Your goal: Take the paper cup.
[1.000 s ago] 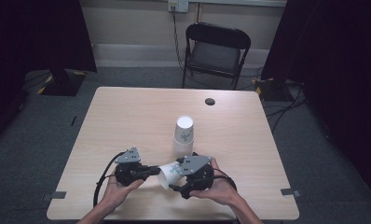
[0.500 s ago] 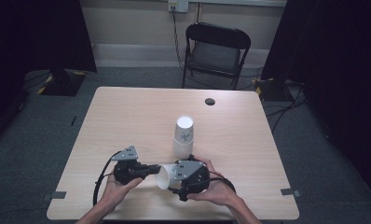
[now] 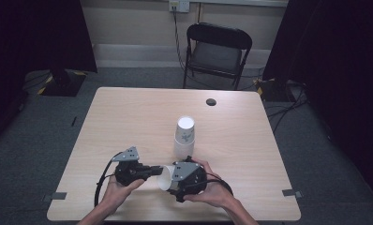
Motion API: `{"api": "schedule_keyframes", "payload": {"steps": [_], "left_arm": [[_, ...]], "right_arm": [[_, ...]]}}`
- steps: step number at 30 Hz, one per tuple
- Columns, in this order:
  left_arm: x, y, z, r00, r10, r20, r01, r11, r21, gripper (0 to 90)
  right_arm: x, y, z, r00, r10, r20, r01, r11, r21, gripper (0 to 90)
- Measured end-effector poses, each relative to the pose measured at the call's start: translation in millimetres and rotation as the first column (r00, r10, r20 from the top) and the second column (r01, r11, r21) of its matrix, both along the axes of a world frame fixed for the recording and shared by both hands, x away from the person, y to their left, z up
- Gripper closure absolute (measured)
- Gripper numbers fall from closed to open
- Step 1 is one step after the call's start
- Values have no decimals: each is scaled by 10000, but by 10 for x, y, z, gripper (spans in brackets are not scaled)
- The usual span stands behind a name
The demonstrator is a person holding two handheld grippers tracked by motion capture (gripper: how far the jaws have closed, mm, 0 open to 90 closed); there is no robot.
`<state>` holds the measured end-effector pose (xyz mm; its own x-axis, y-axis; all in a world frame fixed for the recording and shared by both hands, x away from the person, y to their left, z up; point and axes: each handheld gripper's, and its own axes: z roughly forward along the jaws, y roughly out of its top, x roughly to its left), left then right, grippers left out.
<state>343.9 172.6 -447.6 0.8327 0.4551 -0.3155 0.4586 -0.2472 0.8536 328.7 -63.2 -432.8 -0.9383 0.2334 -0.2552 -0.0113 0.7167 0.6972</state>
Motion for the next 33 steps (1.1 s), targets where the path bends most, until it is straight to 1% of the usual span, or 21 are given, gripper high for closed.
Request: {"api": "schedule_keyframes", "payload": {"steps": [2, 3, 5, 6, 8, 9, 10, 11, 12, 14, 17, 20, 22, 24, 25, 26, 28, 29, 30, 31, 33], "left_arm": [[-1, -9, 1, 10000, -16, -8, 16, 10000, -9, 889], [0, -15, 2, 10000, -71, 11, 71, 10000, 67, 889], [-2, -49, -1, 9999, 26, 137, -28, 9999, 150, 888], [3, -59, -3, 9999, 34, 128, -36, 9999, 161, 886], [10, -64, -2, 9997, 131, 192, -133, 9998, 129, 874], [10, -52, 4, 9995, 152, 279, -156, 9998, 133, 867], [3, -46, 8, 9994, 165, 314, -165, 9999, 0, 859], [-10, -38, 16, 9991, 243, 357, -242, 9997, -37, 844], [-14, -34, 21, 9988, 236, 437, -237, 9997, 8, 840], [-31, -37, 30, 9983, 241, 535, -239, 9997, -41, 845], [-24, -30, 26, 9989, 136, 445, -140, 9999, 72, 878], [-10, -20, 28, 9995, 155, 266, -155, 9999, -11, 884], [-8, -28, 30, 9997, 160, 198, -162, 9998, 107, 886], [-2, -55, 8, 9998, 155, 84, -159, 9989, 432, 887], [1, -77, -10, 9998, 162, 101, -167, 9985, 519, 888], [7, -102, -21, 9999, 129, 49, -132, 9984, 545, 887], [9, -141, -21, 9999, 69, 75, -74, 9975, 701, 886], [11, -146, -22, 10000, 70, 30, -72, 9975, 698, 886], [21, -134, -25, 10000, 56, -58, -52, 9978, 654, 886], [24, -130, -27, 9999, 79, -76, -74, 9979, 637, 883], [13, -122, -21, 9999, 162, 2, -162, 9979, 635, 875]], "right_arm": [[-2, 8, 9, 10000, 4, -50, -4, 10000, 89, 161], [-1, 12, 9, 10000, 26, -77, -25, 9999, 114, 161], [-4, 27, 2, 9999, 41, -116, -41, 10000, 61, 172], [-3, 36, -4, 9999, 36, -136, -36, 10000, -5, 178], [1, 37, -8, 9996, -35, -287, 35, 10000, 4, 199], [11, 24, -8, 9993, -74, -379, 81, 9998, 167, 231], [21, 5, -8, 9982, -48, -590, 70, 9993, 376, 234], [31, -8, -11, 9972, -9, -752, 54, 9981, 607, 240], [36, -15, -12, 9959, -31, -908, 99, 9972, 735, 241], [37, -8, -19, 9949, -5, -1004, 82, 9971, 762, 244], [36, 0, -30, 9932, -3, -1167, 94, 9969, 776, 235], [35, -3, -22, 9938, -6, -1111, 106, 9960, 892, 226], [28, 5, -25, 9954, -5, -961, 88, 9963, 860, 223], [22, 18, -39, 9965, 29, -833, 32, 9973, 739, 221], [20, 23, -45, 9972, 59, -744, -8, 9976, 688, 218], [19, 26, -51, 9975, 85, -700, -40, 9979, 647, 215], [16, 26, -59, 9976, 112, -686, -75, 9985, 541, 204], [15, 22, -61, 9975, 116, -697, -79, 9986, 520, 213], [13, 15, -61, 9976, 173, -676, -137, 9985, 535, 245], [4, 9, -57, 9978, 182, -634, -146, 9983, 559, 249], [9, 8, -51, 9973, 157, -719, -108, 9976, 680, 262]]}}
